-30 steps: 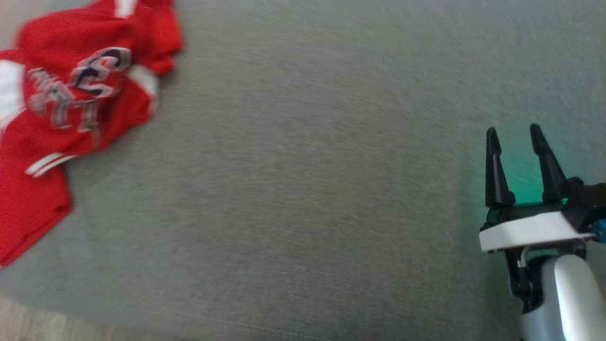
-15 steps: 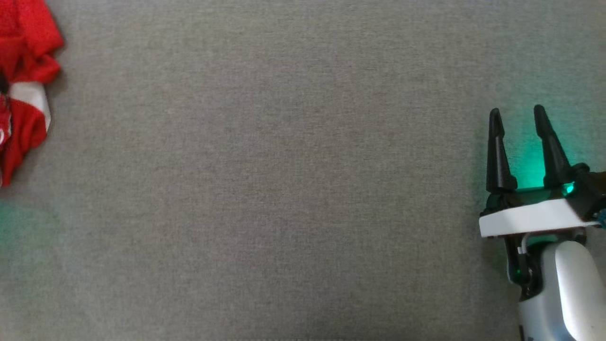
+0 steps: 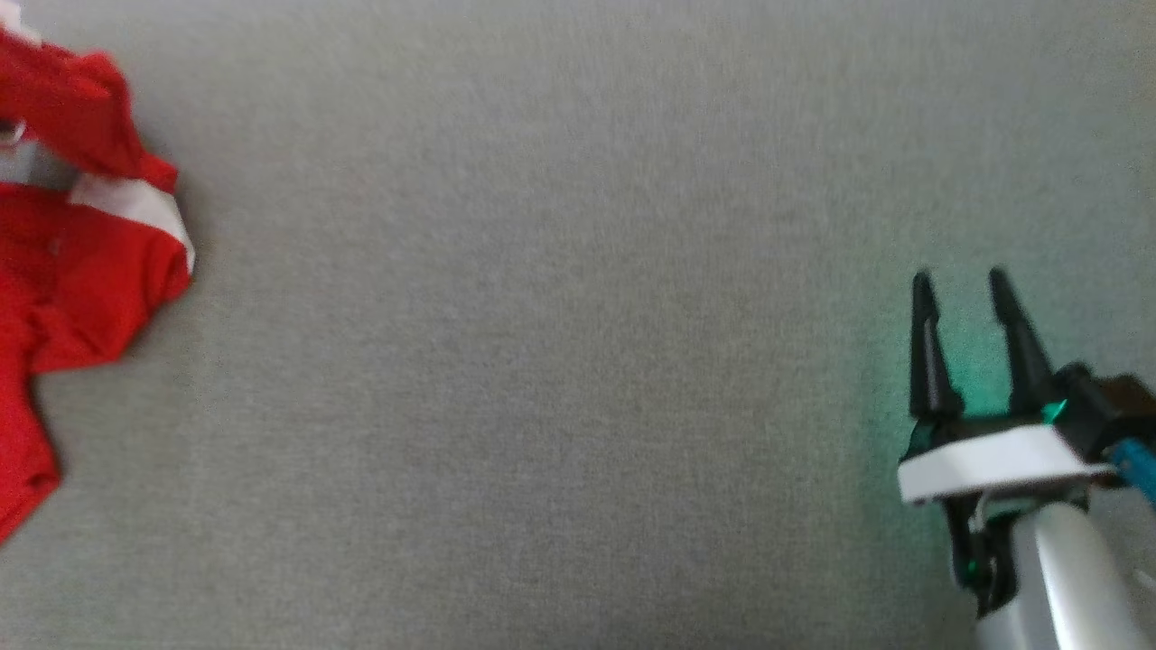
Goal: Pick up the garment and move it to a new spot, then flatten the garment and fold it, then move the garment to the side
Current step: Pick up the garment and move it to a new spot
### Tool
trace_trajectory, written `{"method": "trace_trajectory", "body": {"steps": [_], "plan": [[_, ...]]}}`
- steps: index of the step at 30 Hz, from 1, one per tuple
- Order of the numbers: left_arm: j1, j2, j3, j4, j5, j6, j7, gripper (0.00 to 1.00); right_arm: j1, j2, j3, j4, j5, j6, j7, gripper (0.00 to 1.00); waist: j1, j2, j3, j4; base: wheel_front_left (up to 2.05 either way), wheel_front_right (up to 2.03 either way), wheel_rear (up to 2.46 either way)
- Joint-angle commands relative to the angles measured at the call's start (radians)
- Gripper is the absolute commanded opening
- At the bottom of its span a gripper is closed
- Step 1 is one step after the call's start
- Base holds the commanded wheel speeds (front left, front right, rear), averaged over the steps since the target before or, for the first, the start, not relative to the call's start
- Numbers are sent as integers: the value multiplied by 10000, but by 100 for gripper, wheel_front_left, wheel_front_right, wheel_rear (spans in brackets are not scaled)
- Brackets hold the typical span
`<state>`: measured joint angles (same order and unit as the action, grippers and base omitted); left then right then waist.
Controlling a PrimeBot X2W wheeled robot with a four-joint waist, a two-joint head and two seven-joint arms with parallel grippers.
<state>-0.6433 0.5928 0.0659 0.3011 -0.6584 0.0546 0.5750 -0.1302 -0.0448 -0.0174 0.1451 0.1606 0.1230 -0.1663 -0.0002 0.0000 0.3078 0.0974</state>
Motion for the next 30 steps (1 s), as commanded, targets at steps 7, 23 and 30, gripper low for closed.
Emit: {"method": "trace_trajectory", "body": {"steps": [7, 23, 30], "plan": [[-2494, -74, -1078, -1001, 542, -510, -50, 0, 364, -54, 440, 180, 417, 77, -271, 100, 2, 0, -2125, 220, 0, 0, 0], [-2262, -3864, -4323, -1921, 146, -1051, -341, 0, 575, -54, 382, -48, 394, 77, 14, 100, 2, 0, -2340, -1291, 0, 0, 0], [-859, -4940, -5281, -360, 654, -938, -2211, 0, 398, -54, 505, -145, 473, 77, 96, 100, 2, 0, -1951, -2258, 0, 0, 0]]}}
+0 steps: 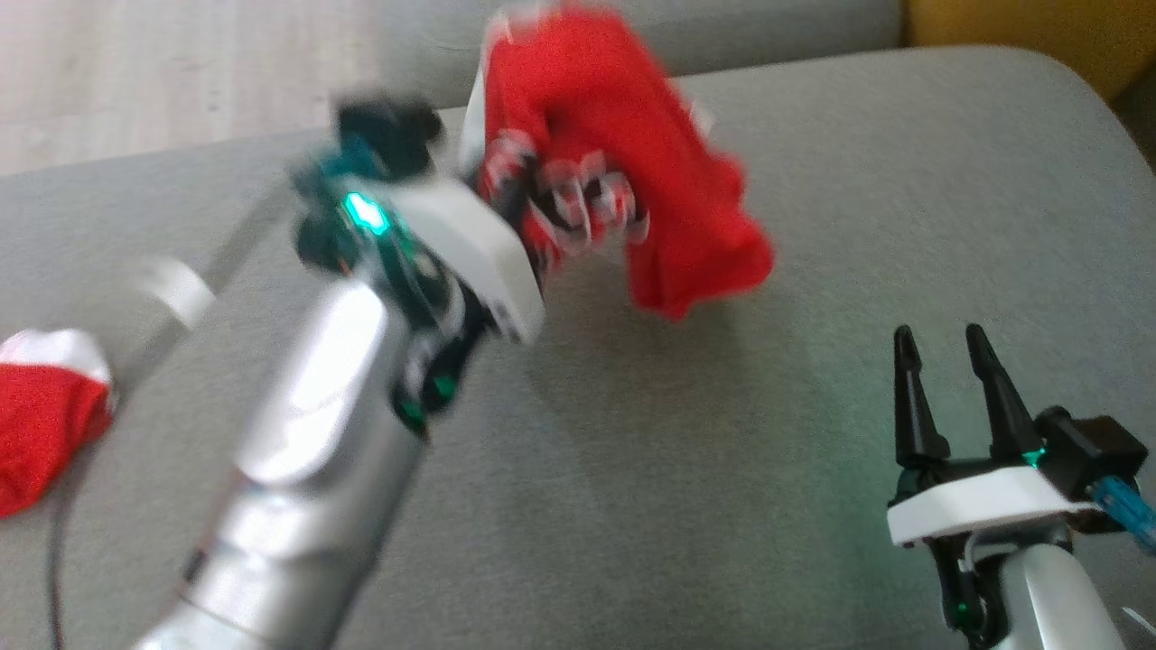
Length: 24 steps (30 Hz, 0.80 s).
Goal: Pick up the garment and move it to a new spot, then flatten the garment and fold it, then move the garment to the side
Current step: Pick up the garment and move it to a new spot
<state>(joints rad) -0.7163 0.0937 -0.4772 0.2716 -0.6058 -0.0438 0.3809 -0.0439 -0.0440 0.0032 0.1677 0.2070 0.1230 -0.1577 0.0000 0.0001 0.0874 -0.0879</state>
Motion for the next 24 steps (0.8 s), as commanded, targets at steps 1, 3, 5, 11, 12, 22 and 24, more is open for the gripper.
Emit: {"method": "trace_trajectory", "body": {"steps": [1, 3, 5, 11, 12, 22, 24], "plan": [[82, -43, 3, 256, 175, 86, -488, 0, -489, -62, 350, -371, 18, 77, 12, 100, 0, -1, 293, -519, 0, 0, 0], [387, -140, -332, 955, 385, 164, -788, 0, -543, -62, 439, -372, 47, 77, 5, 100, 0, -1, 358, -728, 0, 0, 0], [578, -195, -603, 1654, 584, 245, -1011, 0, -562, -62, 479, -368, 68, 77, -12, 100, 0, -1, 382, -865, 0, 0, 0], [796, -304, -935, 2727, 731, 285, -1748, 100, -513, -62, 453, -339, 85, 77, -33, 100, 0, -1, 343, -889, 0, 0, 0], [829, -324, -938, 2774, 662, 254, -1901, 100, -492, -62, 416, -333, 81, 77, -29, 100, 0, -1, 309, -840, 0, 0, 0], [2541, 653, 95, 1215, 498, 282, -5369, 100, -87, -62, 345, -377, 41, 77, 171, 100, 0, -1, -448, -59, 0, 0, 0], [3147, 1030, 396, 862, 489, 422, -5817, 100, 4, -62, 324, -390, -14, 77, 240, 100, 0, -1, -579, 71, 0, 0, 0]]}}
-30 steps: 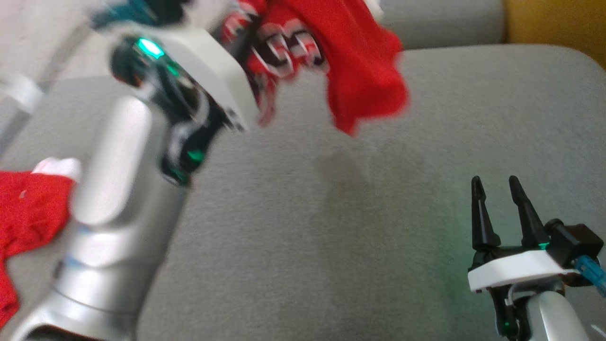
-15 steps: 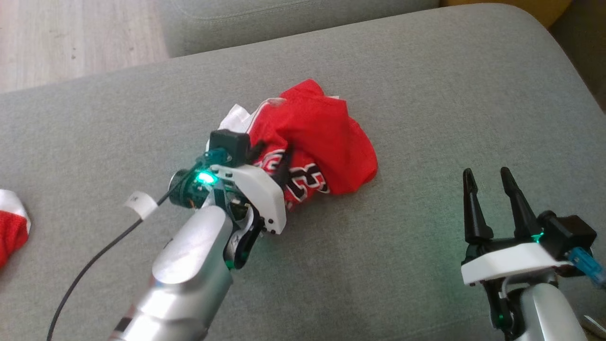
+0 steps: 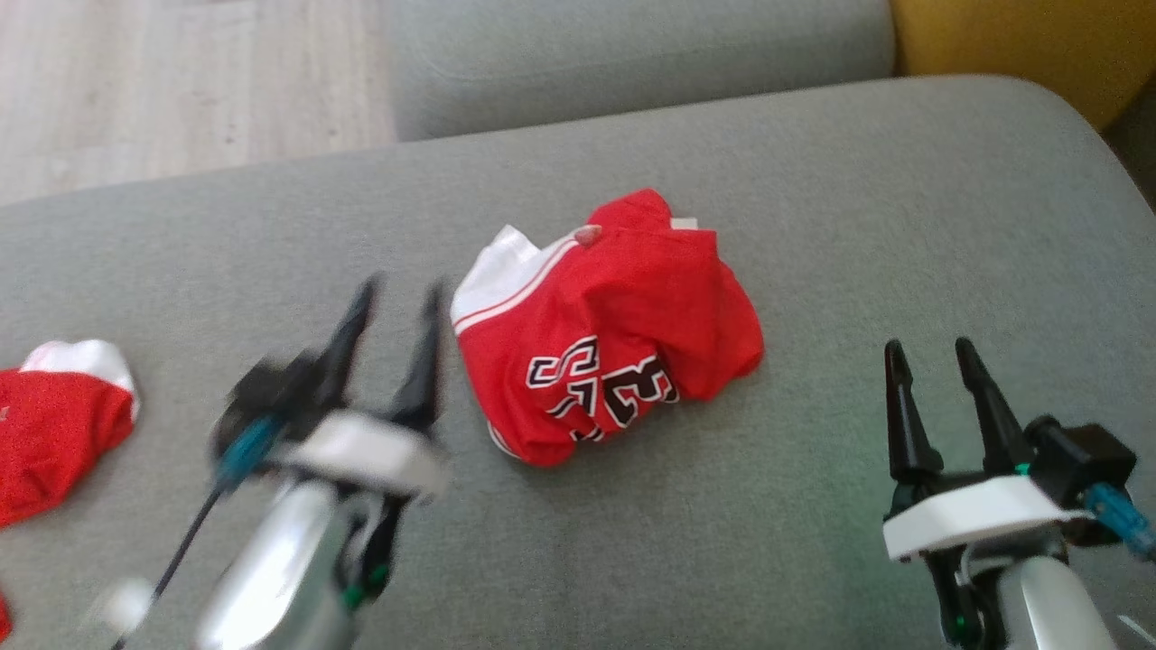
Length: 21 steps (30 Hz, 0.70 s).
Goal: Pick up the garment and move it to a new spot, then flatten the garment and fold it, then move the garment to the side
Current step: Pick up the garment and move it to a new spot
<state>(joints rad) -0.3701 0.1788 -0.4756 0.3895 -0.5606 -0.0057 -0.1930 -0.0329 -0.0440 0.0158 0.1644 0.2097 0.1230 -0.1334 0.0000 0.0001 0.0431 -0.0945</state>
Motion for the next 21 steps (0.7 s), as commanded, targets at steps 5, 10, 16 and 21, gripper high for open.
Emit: {"method": "trace_trajectory", "body": {"steps": [5, 10, 16, 21], "plan": [[1139, 882, 1280, -1142, 8, 454, -579, 100, 99, -62, 175, -382, -245, 77, 236, 100, 0, -1, -358, 424, 0, 0, 0], [2363, 1225, 2071, -1910, 82, 760, -672, 100, 232, -62, 284, -366, -296, 77, 474, 100, 0, -1, -471, 593, 0, 0, 0], [3472, 1479, 2469, -2877, 564, 904, -684, 100, 306, -62, 395, -322, -204, 77, 643, 100, 0, -1, -554, 676, 0, 0, 0], [4046, 1624, 2247, -2999, 827, 1030, -475, 100, 347, -62, 443, -313, -139, 77, 717, 100, 0, -1, -593, 728, 0, 0, 0]]}}
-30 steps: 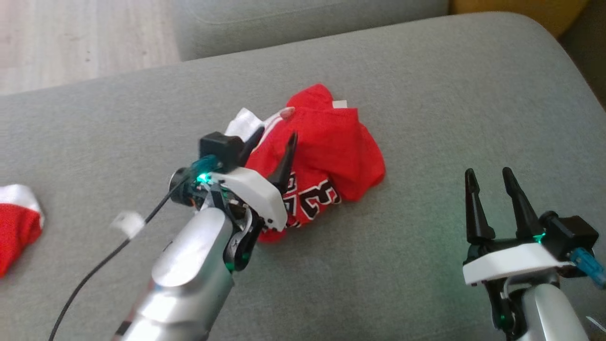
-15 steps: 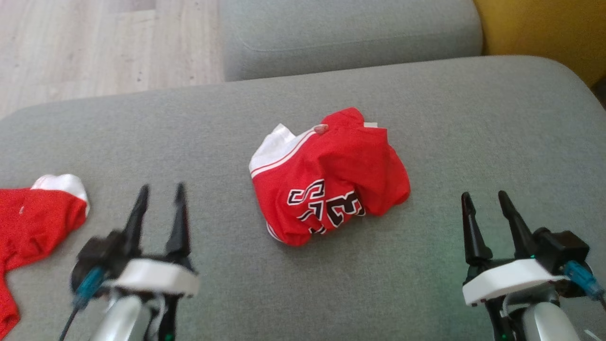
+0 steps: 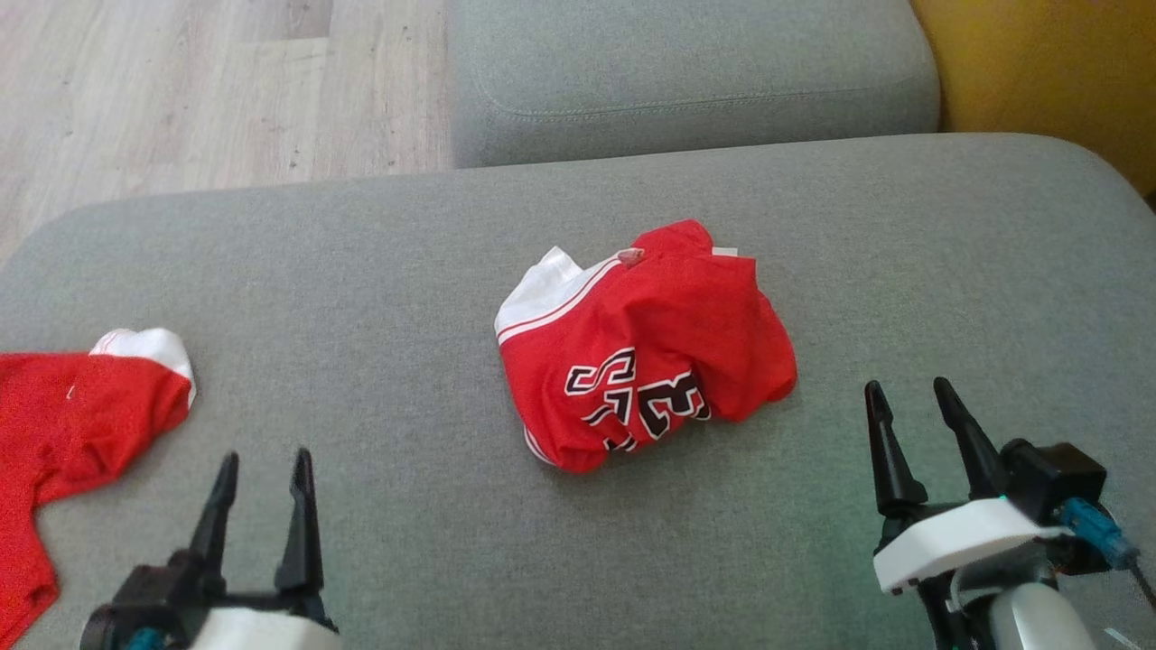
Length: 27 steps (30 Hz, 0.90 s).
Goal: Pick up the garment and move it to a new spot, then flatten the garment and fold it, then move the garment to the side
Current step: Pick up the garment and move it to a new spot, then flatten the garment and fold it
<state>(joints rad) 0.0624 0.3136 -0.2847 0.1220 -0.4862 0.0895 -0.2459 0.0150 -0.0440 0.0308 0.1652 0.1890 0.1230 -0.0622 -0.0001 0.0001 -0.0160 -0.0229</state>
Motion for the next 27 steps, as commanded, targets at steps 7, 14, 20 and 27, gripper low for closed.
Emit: {"method": "trace_trajectory", "body": {"steps": [7, 14, 20, 27], "plan": [[-183, 263, 283, -680, 76, 283, 302, 100, -139, -62, 260, -331, 122, 77, 32, 100, 1, -1, 5, 95, 0, 0, 0], [-222, 308, 305, -909, 28, 370, 388, 100, -141, -62, 297, -312, 216, 77, 39, 100, 1, -1, 28, 79, 0, 0, 0], [-270, 286, 265, -1001, 8, 426, 412, 100, -462, -62, 342, -237, 318, 77, 372, 100, 1, -1, 149, 95, 0, 0, 0], [-604, 248, 175, -1194, 79, 453, 407, 100, -2481, -62, 316, 729, 901, 77, 2665, 100, 1, -1, 757, 254, 0, 0, 0]]}}
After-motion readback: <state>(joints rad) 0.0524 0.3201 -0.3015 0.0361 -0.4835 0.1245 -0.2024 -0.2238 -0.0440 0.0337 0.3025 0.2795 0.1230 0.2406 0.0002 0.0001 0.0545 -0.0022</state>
